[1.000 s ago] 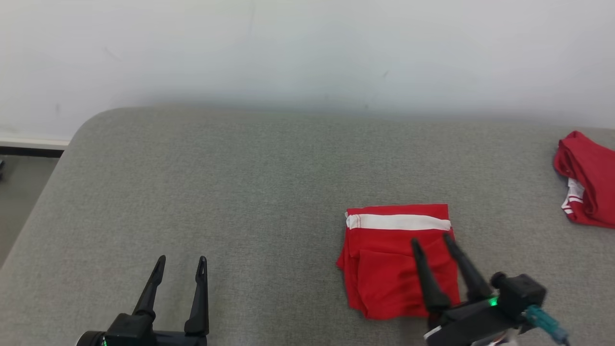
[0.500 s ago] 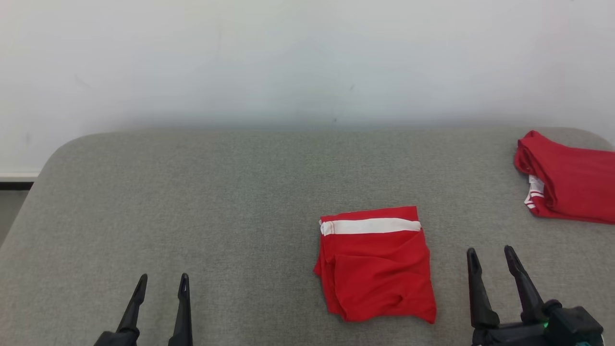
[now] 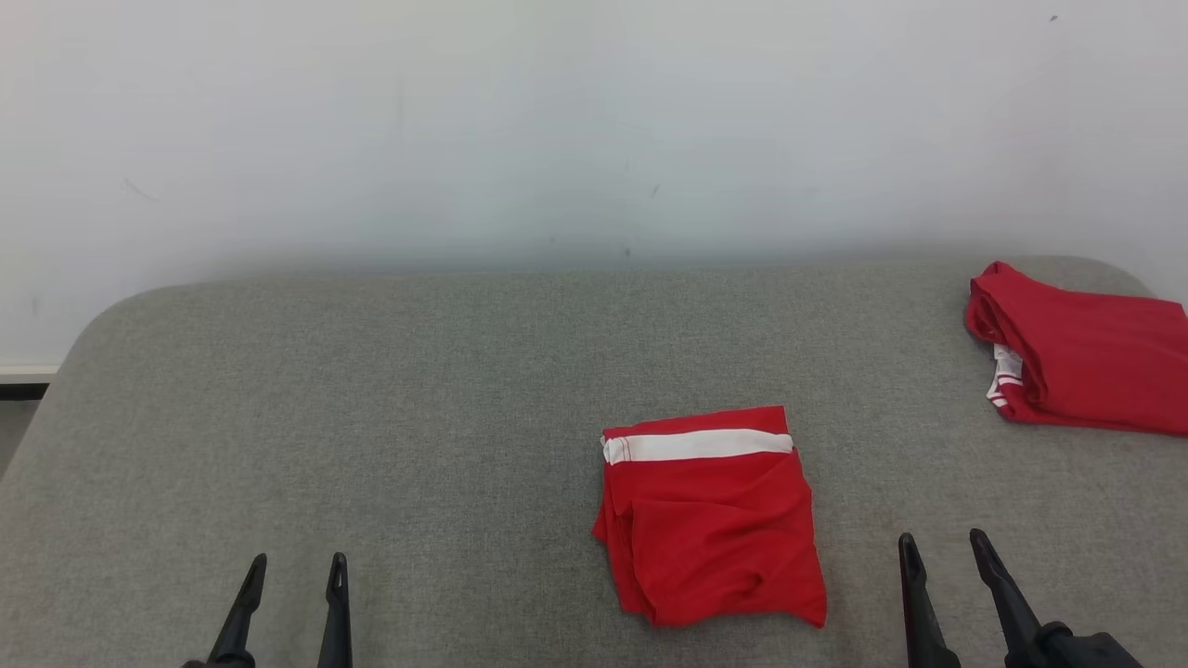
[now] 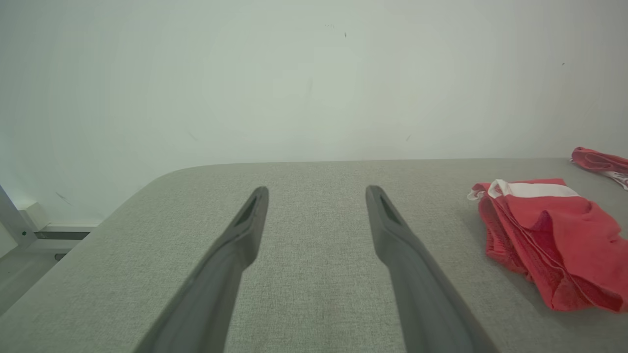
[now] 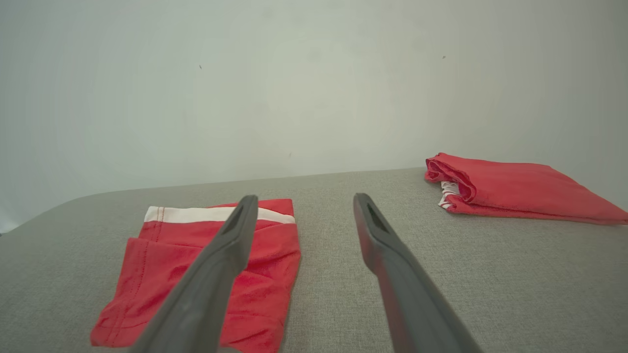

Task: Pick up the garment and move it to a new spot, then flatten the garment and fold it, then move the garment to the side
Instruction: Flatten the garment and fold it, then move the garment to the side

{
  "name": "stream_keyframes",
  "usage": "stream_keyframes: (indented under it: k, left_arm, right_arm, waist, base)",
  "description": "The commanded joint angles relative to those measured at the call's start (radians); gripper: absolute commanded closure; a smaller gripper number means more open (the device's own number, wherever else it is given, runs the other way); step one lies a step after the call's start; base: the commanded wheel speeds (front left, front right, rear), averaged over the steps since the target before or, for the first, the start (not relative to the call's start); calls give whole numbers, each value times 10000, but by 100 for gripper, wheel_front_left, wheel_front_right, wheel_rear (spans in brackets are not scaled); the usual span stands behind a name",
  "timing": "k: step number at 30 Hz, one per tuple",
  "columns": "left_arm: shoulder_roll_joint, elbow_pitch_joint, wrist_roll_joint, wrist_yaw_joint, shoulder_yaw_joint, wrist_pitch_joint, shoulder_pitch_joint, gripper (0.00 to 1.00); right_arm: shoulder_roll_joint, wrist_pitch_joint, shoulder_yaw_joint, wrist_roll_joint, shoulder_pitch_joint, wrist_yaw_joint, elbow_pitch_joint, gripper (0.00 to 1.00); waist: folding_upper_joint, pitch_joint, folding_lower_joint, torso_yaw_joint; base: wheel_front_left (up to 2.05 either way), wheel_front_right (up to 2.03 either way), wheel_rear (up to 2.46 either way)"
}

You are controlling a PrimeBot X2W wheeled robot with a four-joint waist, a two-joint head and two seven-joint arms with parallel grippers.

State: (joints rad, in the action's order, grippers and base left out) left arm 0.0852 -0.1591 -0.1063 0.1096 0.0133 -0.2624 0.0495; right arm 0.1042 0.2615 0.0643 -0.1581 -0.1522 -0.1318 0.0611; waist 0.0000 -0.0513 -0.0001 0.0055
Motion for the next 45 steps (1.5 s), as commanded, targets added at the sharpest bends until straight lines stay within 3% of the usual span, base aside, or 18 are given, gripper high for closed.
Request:
stream_keyframes:
  k: [1,45]
  left_arm:
    - [31,27,62,-24,42,-31,150,0]
    - [-70,159,21,-124,2,-31,380,0]
  right_arm:
    - [-25,43,-22,103,-64,31,76,0]
    - [-38,45,-80,246,137,31,598,0]
  waist:
    - [0,-20,1,17]
    - [0,-11,1,78]
  base:
    - [0,0,0]
    - [0,0,0]
